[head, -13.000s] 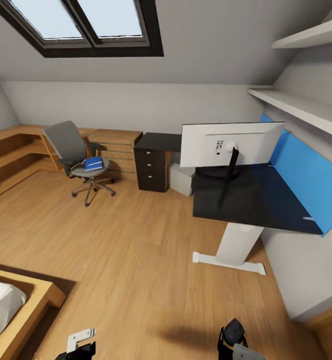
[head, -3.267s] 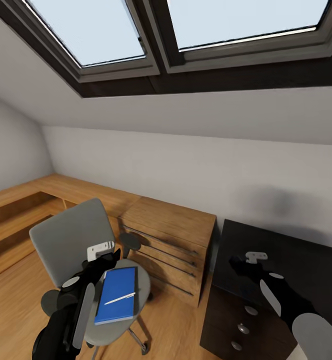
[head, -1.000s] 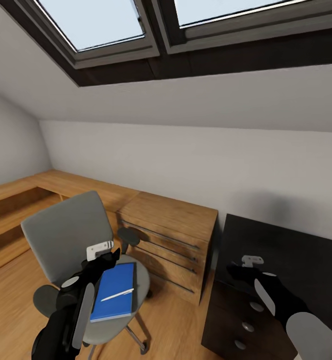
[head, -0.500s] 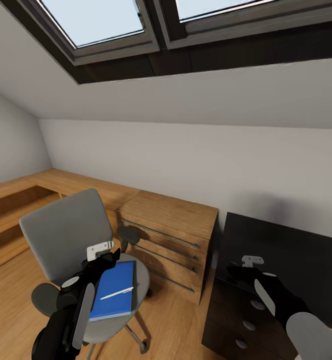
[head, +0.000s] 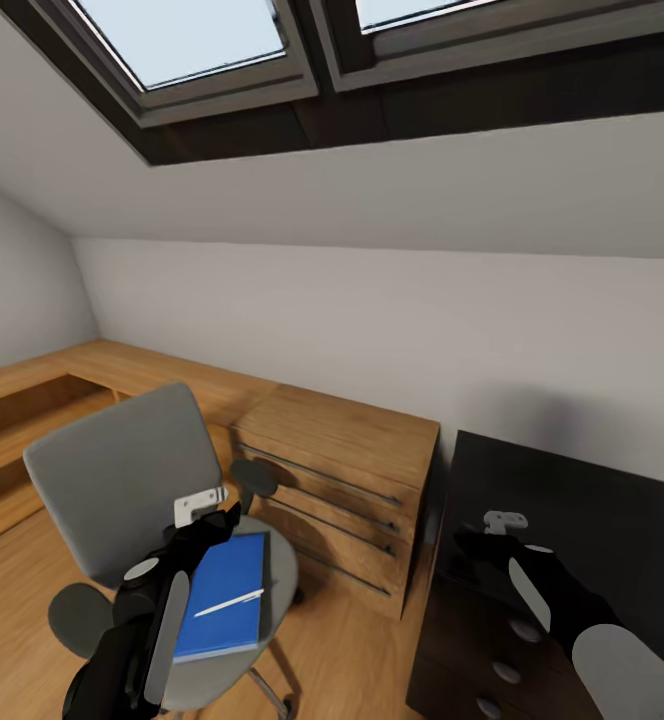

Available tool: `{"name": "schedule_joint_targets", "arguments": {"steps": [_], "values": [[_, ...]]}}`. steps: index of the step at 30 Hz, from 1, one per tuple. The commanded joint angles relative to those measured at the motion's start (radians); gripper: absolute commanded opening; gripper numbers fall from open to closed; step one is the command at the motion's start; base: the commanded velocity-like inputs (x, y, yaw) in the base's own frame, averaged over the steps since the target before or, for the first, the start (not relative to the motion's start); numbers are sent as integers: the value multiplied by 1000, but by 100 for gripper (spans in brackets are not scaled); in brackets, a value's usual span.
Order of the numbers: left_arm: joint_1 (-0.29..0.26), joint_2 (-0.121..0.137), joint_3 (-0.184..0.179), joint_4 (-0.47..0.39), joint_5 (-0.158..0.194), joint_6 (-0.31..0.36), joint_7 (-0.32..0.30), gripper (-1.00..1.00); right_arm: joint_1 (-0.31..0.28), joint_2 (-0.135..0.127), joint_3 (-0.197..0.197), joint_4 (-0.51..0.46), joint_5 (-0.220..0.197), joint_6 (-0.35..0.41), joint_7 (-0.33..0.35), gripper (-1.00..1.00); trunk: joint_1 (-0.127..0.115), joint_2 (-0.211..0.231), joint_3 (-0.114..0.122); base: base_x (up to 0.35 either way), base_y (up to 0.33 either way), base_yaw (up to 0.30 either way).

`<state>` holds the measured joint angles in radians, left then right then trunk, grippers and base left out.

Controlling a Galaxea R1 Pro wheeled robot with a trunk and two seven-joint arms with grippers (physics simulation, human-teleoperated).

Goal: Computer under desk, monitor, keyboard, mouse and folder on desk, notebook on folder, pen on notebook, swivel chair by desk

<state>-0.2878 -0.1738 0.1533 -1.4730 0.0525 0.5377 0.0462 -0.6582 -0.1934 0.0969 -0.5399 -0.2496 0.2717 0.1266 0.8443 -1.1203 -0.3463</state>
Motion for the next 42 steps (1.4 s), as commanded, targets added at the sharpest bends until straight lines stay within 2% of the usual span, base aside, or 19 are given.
{"name": "schedule_joint_targets", "arguments": {"steps": [1,16,17,32,39,42], "values": [[-1,-1,1,-1,6,5,4,100,0,-1,6,-2,-9,4,-2,-100,1,-1,-1,251,0,0],[-1,-1,1,-1,6,5,4,100,-1,-1,7,-2,-8,6,-2,-100,1,-1,-1,27,0,0],[-1,-1,1,-1,6,5,4,100,-1,-1,7,-2,-8,6,-2,100,1,-1,-1,0,0,0],[-1,-1,2,-1,6,5,4,100,0,-2,7,-3,-8,6,-2,100,1,-1,-1,0,0,0],[-1,-1,2,-1,6,5,4,100,0,-4,5,-19,-9,4,1,100,-26,48,21,0,0,0],[-1,-1,2,-1,6,5,4,100,0,-7,1,-73,-12,7,3,100,-38,69,30,0,0,0]]}}
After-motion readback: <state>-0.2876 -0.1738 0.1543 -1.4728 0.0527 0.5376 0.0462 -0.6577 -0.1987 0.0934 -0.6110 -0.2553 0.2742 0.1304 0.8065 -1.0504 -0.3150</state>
